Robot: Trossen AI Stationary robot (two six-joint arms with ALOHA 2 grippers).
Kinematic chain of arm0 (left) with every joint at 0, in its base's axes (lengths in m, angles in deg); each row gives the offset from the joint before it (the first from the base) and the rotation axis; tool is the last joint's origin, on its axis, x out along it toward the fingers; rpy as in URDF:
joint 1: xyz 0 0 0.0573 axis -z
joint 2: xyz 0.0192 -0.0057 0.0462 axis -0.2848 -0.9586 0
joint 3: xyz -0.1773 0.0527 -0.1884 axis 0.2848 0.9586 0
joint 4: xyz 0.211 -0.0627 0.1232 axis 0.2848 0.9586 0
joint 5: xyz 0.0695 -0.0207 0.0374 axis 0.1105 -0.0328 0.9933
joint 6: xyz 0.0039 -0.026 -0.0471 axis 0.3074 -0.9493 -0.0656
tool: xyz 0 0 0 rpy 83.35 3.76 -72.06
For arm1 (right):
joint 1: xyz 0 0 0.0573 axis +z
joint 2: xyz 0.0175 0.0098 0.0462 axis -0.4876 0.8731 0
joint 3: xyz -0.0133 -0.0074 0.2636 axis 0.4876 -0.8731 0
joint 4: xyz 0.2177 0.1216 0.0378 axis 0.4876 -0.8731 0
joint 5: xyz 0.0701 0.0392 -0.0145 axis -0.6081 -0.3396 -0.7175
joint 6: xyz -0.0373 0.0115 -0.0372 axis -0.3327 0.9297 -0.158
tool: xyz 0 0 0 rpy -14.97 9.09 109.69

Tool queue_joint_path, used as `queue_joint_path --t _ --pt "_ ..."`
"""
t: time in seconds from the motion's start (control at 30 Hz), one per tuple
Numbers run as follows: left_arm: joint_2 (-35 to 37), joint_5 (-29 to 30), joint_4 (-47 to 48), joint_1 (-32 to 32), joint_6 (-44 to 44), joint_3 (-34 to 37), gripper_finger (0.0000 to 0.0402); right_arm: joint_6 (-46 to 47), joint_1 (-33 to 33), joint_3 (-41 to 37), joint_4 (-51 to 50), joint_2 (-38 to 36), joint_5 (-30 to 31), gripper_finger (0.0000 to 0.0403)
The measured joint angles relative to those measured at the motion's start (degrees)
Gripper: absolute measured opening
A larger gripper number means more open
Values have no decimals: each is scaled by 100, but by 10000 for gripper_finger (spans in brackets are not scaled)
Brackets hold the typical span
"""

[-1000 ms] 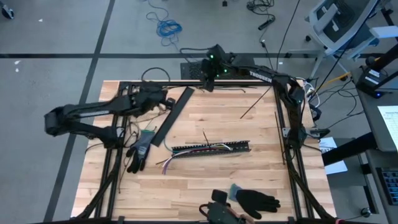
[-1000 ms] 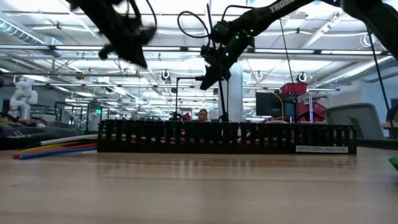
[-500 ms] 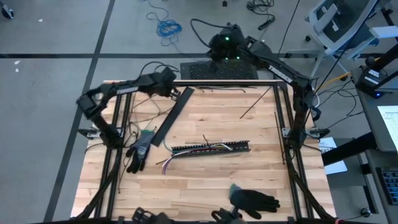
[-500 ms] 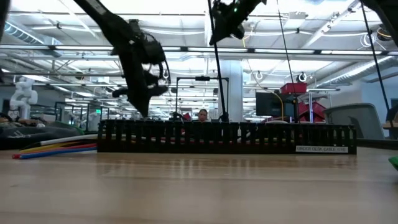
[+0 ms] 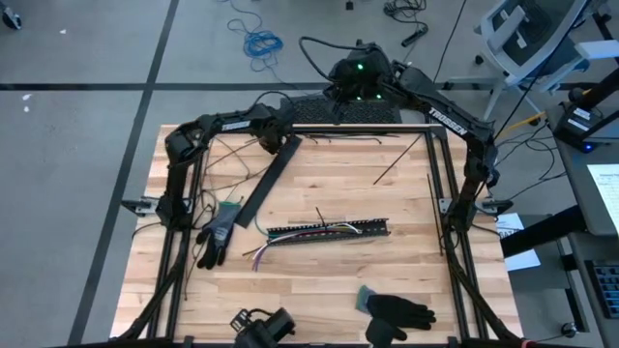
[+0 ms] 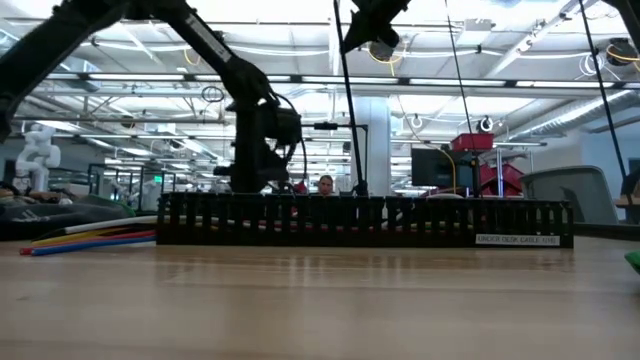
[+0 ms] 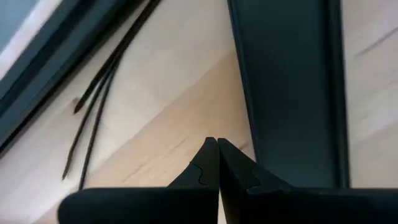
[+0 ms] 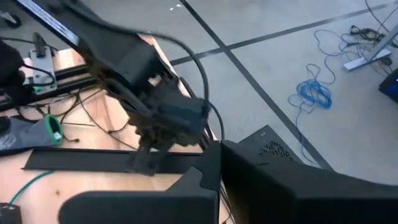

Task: Ziptie cables
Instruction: Close the cable duct with the cable duct cover

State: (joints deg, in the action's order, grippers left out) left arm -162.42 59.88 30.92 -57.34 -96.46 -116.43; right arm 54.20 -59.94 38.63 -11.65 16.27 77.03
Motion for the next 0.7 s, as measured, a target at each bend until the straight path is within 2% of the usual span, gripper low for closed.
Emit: queue_joint_path --t 0.07,0.17,0.3,0.43,0.6,0.7 --pt "-178 -86 18 4 -31 -115 0 -13 29 1 -21 -59 0 0" --pt "-402 -526 23 37 -217 -300 0 -114 57 1 -158 -120 -1 0" --pt "-576 -601 60 217 -239 -439 0 -297 93 1 -272 -257 0 0" --pt "-563 -634 -15 540 -241 -450 0 -375 87 1 -440 -407 1 0" --pt "-574 -1353 -336 1062 -238 -662 0 -546 69 1 -670 -595 29 0" --pt "-574 -1487 -727 1418 -252 -760 0 -551 71 1 -810 -691 33 0"
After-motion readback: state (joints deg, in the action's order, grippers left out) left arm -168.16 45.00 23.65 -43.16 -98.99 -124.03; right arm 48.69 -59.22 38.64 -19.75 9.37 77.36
